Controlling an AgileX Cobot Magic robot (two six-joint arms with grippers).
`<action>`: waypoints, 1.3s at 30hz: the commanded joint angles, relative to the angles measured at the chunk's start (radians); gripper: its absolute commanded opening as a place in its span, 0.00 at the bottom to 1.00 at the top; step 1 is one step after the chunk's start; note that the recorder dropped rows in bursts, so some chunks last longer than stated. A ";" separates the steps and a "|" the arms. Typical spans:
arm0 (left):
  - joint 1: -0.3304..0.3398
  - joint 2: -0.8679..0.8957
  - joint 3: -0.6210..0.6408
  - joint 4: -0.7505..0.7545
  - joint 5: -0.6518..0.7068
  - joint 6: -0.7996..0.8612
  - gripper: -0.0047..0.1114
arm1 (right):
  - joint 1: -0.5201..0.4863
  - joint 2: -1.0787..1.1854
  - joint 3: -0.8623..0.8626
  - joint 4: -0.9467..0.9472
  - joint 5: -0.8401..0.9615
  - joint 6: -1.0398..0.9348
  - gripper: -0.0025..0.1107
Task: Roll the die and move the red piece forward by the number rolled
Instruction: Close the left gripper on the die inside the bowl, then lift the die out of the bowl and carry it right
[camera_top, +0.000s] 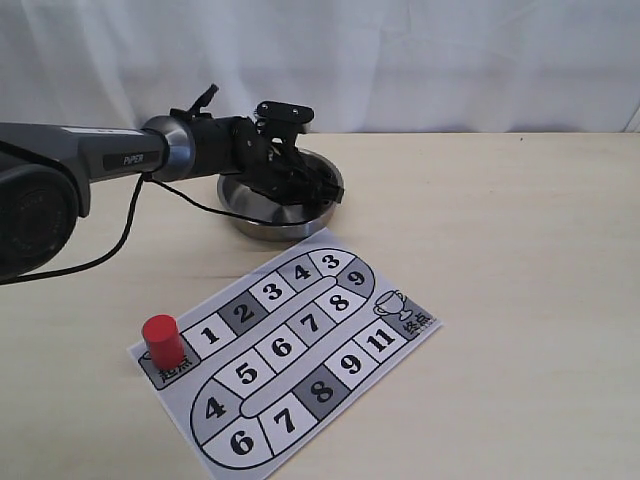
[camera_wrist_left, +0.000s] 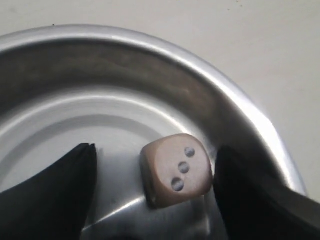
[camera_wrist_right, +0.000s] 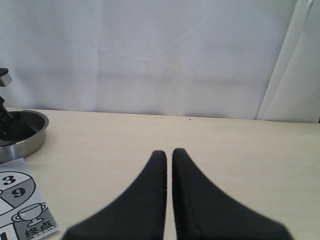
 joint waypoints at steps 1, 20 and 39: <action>-0.001 0.002 -0.007 -0.022 -0.020 -0.009 0.45 | -0.002 -0.004 0.001 -0.002 -0.006 0.001 0.06; 0.005 -0.129 -0.007 0.061 0.096 -0.009 0.04 | -0.002 -0.004 0.001 -0.002 -0.006 0.001 0.06; 0.012 -0.533 0.538 0.509 0.065 -0.308 0.04 | -0.002 -0.004 0.001 -0.002 -0.006 0.001 0.06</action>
